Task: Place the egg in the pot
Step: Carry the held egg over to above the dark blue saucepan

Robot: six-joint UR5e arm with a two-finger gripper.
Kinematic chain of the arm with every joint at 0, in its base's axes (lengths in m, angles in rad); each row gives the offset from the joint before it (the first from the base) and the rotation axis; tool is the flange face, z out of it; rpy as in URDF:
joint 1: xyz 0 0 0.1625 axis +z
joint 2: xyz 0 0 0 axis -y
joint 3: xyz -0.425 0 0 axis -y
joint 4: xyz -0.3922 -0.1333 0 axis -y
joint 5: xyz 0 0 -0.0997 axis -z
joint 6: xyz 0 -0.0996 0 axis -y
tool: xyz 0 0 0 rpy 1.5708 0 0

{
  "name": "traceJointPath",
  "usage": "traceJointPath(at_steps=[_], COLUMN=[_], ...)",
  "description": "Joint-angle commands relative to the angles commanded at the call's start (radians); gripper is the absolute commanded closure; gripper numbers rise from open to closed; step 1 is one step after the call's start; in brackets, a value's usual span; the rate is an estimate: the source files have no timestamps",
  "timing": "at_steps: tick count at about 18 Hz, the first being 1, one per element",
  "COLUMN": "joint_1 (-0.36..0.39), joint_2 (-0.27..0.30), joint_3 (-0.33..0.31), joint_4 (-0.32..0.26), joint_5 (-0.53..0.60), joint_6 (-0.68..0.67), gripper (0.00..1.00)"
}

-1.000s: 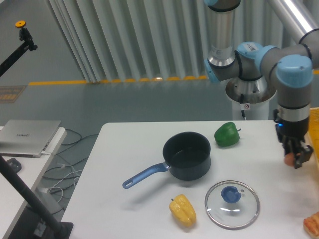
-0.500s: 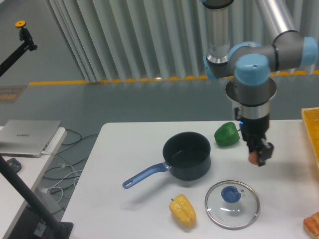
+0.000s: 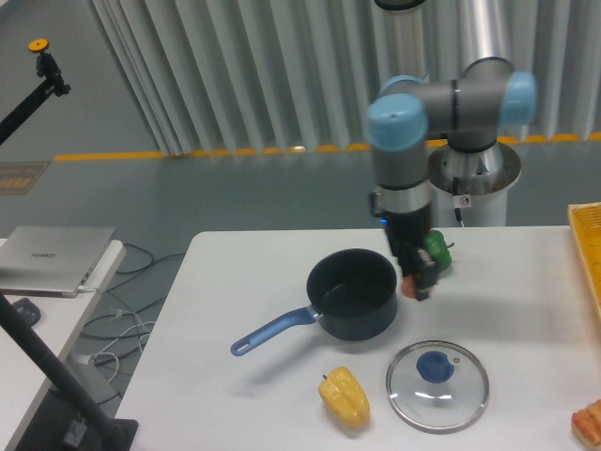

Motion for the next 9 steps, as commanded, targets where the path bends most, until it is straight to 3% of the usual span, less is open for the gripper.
traceJointPath(at_steps=[5, 9], joint_1=[-0.058, -0.092], joint_2=[0.005, 0.003], joint_3=[-0.002, -0.024], joint_4=[-0.095, -0.106], joint_5=[-0.002, -0.003], joint_6=[-0.061, -0.094], gripper=[0.63, 0.63])
